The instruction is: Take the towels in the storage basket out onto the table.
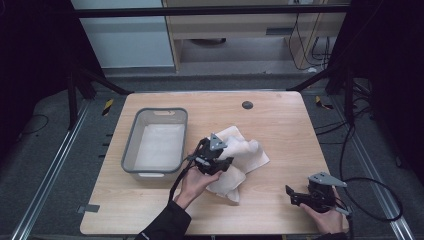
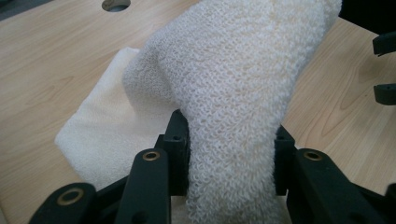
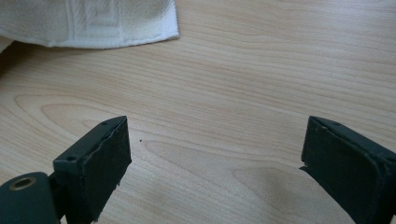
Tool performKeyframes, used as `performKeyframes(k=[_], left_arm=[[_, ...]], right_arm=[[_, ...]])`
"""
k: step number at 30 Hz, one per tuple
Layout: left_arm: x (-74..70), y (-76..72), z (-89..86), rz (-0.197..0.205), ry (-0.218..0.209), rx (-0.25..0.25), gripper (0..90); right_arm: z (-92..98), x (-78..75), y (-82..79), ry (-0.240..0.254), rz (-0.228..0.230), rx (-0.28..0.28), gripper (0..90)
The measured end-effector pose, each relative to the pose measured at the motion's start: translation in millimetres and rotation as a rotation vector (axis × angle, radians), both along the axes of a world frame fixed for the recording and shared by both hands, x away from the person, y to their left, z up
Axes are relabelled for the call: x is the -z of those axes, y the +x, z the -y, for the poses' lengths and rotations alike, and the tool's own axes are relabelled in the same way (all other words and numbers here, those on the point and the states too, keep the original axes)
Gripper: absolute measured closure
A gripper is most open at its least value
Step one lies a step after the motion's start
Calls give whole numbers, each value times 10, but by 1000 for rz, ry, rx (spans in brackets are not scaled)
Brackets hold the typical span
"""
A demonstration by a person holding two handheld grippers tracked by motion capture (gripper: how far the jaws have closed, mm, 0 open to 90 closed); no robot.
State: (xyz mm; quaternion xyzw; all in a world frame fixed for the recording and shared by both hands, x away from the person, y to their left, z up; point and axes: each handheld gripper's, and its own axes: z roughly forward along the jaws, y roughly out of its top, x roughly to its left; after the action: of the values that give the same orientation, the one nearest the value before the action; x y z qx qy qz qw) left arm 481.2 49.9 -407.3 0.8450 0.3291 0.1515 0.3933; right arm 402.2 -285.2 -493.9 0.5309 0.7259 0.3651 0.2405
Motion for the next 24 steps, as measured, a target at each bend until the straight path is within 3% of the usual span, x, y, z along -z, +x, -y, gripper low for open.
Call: performKeyframes(k=[10, 15, 20, 24], left_arm=[[112, -3, -58, -2, 14, 5, 537], [100, -12, -80, 1, 21, 15, 479], [64, -41, -133, 3, 30, 21, 347], [3, -71, -204, 17, 11, 20, 302]], right_arm=[[-6, 5, -1, -2, -4, 1, 79], [-4, 6, -1, -3, -2, 2, 78], [-4, 5, -2, -4, -2, 0, 77], [-5, 7, -3, -4, -1, -2, 75]])
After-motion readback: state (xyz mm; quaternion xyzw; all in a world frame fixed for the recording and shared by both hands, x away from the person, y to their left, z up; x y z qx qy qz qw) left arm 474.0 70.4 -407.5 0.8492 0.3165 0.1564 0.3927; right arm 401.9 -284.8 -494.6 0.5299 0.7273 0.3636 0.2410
